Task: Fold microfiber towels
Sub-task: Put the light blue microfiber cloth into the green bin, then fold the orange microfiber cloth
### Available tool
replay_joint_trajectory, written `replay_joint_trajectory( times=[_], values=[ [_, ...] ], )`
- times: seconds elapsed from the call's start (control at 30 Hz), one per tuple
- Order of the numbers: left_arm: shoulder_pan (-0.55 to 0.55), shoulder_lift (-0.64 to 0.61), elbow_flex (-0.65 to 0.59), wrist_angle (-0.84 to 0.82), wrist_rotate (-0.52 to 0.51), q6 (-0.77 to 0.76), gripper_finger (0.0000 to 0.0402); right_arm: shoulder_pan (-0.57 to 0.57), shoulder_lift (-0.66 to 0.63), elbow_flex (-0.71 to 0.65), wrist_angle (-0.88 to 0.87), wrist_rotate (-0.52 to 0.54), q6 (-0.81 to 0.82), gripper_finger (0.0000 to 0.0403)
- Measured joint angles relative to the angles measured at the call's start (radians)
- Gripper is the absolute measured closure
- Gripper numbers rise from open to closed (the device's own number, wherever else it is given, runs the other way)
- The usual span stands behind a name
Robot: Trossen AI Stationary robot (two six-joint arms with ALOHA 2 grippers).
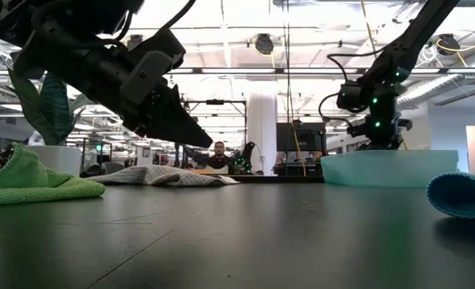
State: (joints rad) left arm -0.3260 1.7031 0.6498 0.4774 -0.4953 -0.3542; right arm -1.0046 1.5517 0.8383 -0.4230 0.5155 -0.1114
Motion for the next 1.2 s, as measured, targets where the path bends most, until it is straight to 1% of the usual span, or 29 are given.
replay_joint_trajectory(
  times=[0.07, 0.2, 0.27, 0.33, 0.4, 0.5, 0.63, 0.77, 0.9, 1.03, 1.13, 1.2],
  values=[
    [0.0, 0.0, 0.0, 0.0, 0.002, 0.0, 0.0376, -0.002, 0.027, 0.0, 0.013, -0.021, -0.02, 0.0403],
    [0.0, 0.0, 0.0, 0.0, 0.008, 0.001, 0.0376, -0.004, 0.072, -0.001, 0.035, -0.024, -0.071, 0.0403],
    [0.0, 0.0, 0.0, 0.0, 0.008, 0.001, 0.0376, -0.002, 0.082, 0.001, 0.037, -0.048, -0.089, 0.0403],
    [0.0, 0.0, 0.0, 0.0, 0.008, 0.001, 0.0376, 0.006, 0.075, 0.003, 0.037, -0.041, -0.111, 0.0403],
    [0.0, 0.0, 0.0, 0.0, 0.008, 0.001, 0.0376, 0.022, 0.041, 0.004, 0.031, -0.012, -0.121, 0.0403],
    [0.0, 0.0, 0.0, 0.0, 0.008, 0.002, 0.0376, 0.065, -0.047, 0.004, 0.001, 0.027, -0.111, 0.0403],
    [0.0, 0.0, 0.0, -0.001, 0.008, 0.002, 0.0376, 0.159, -0.2, 0.005, -0.125, 0.047, -0.057, 0.0403],
    [0.0, 0.0, 0.0, -0.001, 0.008, 0.002, 0.0376, 0.331, -0.331, 0.005, -0.351, 0.009, 0.033, 0.0403],
    [0.0, 0.0, 0.0, -0.001, 0.008, 0.002, 0.0376, 0.562, -0.406, 0.005, -0.541, -0.093, 0.223, 0.0403],
    [0.0, 0.0, 0.0, -0.001, 0.008, 0.002, 0.0376, 0.792, -0.414, 0.005, -0.635, -0.261, 0.453, 0.0403],
    [0.0, 0.0, 0.0, -0.001, 0.008, 0.002, 0.0376, 0.95, -0.382, 0.005, -0.644, -0.397, 0.591, 0.0403],
    [0.0, 0.0, 0.0, -0.001, 0.023, 0.005, 0.0376, 1.045, -0.35, 0.005, -0.643, -0.455, 0.675, 0.0403]
  ],
)
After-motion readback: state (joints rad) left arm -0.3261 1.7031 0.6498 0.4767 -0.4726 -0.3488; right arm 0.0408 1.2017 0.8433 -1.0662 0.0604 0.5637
